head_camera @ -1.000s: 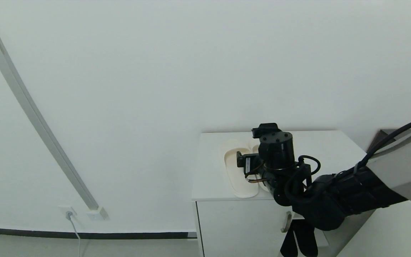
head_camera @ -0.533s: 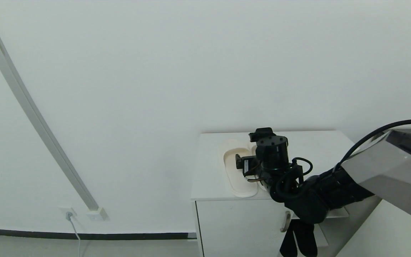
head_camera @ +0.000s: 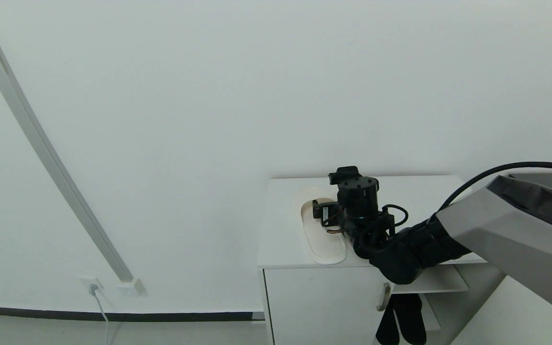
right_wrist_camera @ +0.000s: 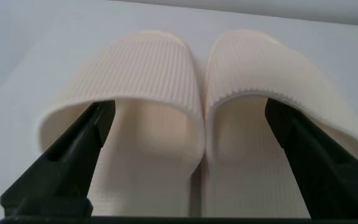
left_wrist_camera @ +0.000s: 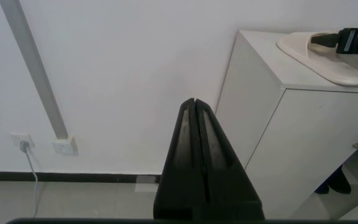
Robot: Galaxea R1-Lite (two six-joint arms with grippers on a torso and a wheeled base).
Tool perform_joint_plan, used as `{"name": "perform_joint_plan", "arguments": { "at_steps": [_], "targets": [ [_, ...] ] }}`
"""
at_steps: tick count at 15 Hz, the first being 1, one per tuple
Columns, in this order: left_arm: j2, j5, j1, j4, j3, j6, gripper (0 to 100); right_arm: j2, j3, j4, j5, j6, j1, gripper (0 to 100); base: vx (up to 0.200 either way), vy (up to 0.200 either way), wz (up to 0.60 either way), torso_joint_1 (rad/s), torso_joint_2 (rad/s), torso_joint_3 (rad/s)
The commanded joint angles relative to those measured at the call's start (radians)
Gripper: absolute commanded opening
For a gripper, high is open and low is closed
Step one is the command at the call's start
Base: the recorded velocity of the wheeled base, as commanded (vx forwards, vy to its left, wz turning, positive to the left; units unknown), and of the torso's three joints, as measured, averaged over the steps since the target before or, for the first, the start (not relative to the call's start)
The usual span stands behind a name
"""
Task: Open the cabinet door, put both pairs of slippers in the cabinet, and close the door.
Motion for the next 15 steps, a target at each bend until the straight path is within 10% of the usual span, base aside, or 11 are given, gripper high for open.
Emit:
{"name": "perform_joint_plan", "arguments": {
  "at_steps": [1,5,6,15],
  "targets": [
    [0.001,0.002,0.001,0.000,0.000,0.000,0,0.036,-0.031,0.000,0.004,-0.004,-0.011,100,0.000,0.000,0.00,0.000,0.00,0.000],
    [0.001,0.000,0.001,0.000,0.000,0.000,0,0.048,-0.048,-0.001,0.027,-0.004,-0.022,100,0.000,0.000,0.00,0.000,0.00,0.000],
    [0.001,0.000,0.001,0.000,0.000,0.000,0,0.048,-0.048,-0.001,0.027,-0.004,-0.022,0,0.000,0.000,0.00,0.000,0.00,0.000],
    [0.001,0.000,0.001,0.000,0.000,0.000,0,-0.113,0.069,-0.007,0.050,-0.002,0.010,0,0.000,0.000,0.00,0.000,0.00,0.000]
  ]
}}
